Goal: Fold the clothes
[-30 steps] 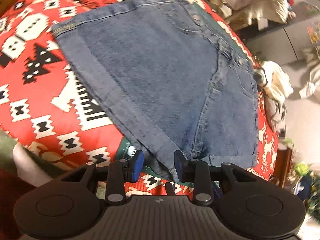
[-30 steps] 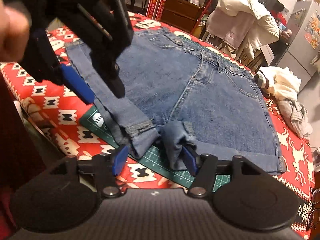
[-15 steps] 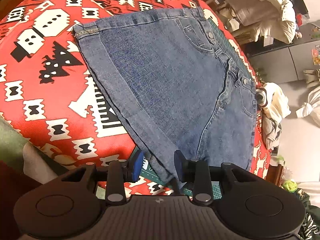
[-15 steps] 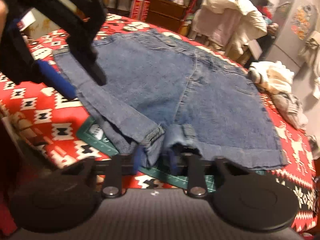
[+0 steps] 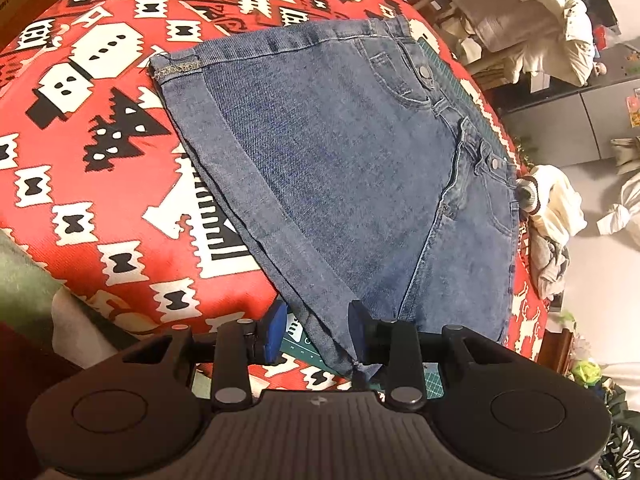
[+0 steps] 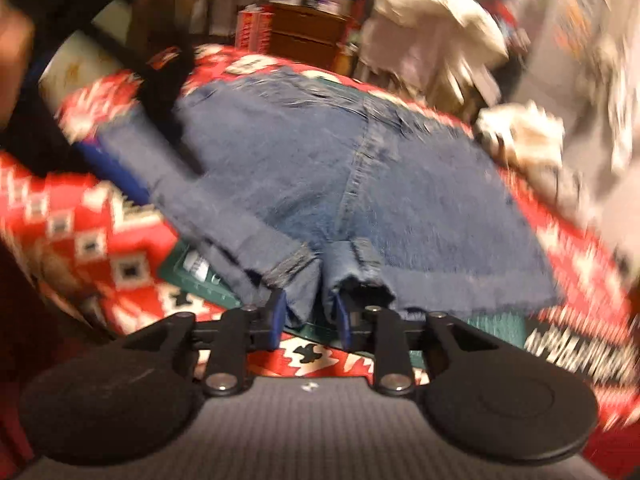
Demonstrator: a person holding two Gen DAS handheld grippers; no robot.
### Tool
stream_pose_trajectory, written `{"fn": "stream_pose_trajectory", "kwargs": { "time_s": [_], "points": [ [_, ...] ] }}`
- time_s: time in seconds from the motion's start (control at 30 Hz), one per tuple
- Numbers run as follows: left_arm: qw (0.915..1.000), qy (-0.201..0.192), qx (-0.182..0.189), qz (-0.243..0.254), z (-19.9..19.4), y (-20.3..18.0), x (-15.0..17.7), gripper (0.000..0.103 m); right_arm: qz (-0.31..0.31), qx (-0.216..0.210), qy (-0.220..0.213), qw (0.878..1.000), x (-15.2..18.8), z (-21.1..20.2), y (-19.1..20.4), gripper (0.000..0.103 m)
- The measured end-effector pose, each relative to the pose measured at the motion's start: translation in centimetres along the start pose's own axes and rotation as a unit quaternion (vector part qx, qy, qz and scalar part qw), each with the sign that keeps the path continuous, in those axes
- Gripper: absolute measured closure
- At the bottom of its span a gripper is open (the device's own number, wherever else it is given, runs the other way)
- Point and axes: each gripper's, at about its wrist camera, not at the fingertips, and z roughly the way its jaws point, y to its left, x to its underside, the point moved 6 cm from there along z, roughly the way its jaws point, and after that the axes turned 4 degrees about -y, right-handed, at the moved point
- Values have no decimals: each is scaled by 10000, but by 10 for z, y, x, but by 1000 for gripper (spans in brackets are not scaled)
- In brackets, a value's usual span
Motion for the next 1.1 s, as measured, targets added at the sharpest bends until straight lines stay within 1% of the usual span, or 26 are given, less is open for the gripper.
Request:
{"fn": "stream_pose_trajectory", "kwargs": {
  "time_s": [0.07,0.1,0.3,0.33,0.4,0.43,0.47,0.6,0.67,0.73,0.77,0.8,0.87,0.93,1.0,1.07,1.1],
  "points": [
    [10000,10,24,19,0,-1,0,69,-386,142,-86,9991,1,1,10,63],
    [10000,19,26,15,0,-1,1,69,-431,202,-89,9988,0,4,11,62],
    [10000,26,58,-28,1,0,0,69,-290,370,0,9989,-4,17,5,60],
    [10000,26,64,-28,0,0,-1,69,-268,485,-39,9985,-5,17,3,61],
    [10000,29,63,-22,0,0,0,69,-89,720,-262,9970,-8,13,-4,74],
    [10000,31,56,-32,0,1,0,69,33,838,-409,9956,-10,9,-9,75],
    [10000,33,48,-42,1,1,0,69,146,893,-469,9948,-12,8,-13,77],
    [10000,34,53,-39,1,0,0,69,531,625,-67,9966,-9,19,-21,80],
    [10000,40,38,-14,1,0,0,69,723,450,13,9964,-9,23,-24,80],
    [10000,51,31,-21,2,0,0,69,844,431,70,9955,-9,26,-26,80],
    [10000,54,26,-30,3,0,0,69,865,439,91,9952,-9,27,-25,84],
    [10000,53,23,-29,3,-1,0,69,878,441,100,9951,-9,28,-25,94],
    [10000,53,15,-14,3,-1,0,69,971,438,12,9943,-8,27,-27,97],
    [10000,55,-21,-8,4,-1,0,69,1273,324,-30,9913,-7,20,-35,97],
    [10000,75,-30,-26,4,0,0,69,1734,96,159,9847,-3,15,-39,97],
    [10000,79,-41,-2,5,-1,1,69,1902,20,413,9809,3,19,-37,98],
    [10000,81,-47,11,5,-1,1,69,1926,17,435,9803,3,21,-37,98]
  ]
}}
